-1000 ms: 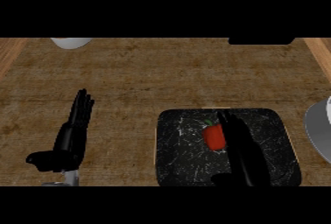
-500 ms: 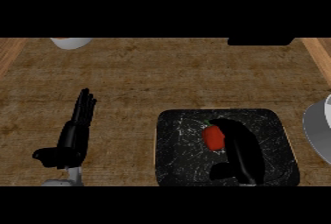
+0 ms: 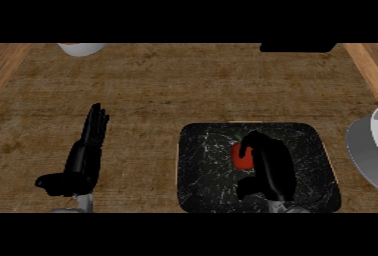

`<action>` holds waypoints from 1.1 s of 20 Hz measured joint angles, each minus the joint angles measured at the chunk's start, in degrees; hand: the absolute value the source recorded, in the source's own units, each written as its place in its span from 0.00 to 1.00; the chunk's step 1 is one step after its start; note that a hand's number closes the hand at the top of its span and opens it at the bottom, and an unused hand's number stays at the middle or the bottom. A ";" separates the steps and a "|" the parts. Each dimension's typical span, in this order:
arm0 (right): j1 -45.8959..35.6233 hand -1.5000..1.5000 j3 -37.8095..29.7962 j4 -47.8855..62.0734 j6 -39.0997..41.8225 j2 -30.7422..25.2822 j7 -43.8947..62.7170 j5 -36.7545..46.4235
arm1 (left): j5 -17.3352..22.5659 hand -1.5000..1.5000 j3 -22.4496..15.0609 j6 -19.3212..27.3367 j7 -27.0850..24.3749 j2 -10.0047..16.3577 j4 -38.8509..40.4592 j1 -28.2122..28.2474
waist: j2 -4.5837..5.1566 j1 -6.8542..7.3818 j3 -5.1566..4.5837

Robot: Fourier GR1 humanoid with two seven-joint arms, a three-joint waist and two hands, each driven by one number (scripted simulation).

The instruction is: Pick the bell pepper from the tray and place it in the pot

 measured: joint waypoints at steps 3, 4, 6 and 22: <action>-2.08 1.00 -2.24 1.95 5.20 0.66 5.35 -1.94 | -0.24 0.50 0.06 -0.15 -0.44 0.09 0.61 -0.32 | -0.05 0.25 -0.13; -2.82 1.00 -3.30 2.51 7.43 0.88 7.41 -3.00 | -0.26 0.50 -0.14 -0.10 -0.54 -0.20 0.71 -0.20 | -0.06 0.37 -0.17; -5.09 1.00 -4.45 4.32 10.74 1.18 11.37 -3.81 | -0.62 0.50 -0.49 0.25 -0.09 -0.42 0.07 -0.24 | -0.11 0.57 -0.18; -15.77 1.00 4.55 -7.17 13.88 1.44 33.31 12.17 | -0.44 0.50 0.93 -0.55 2.28 0.24 -1.33 -0.58 | 0.38 -0.06 0.47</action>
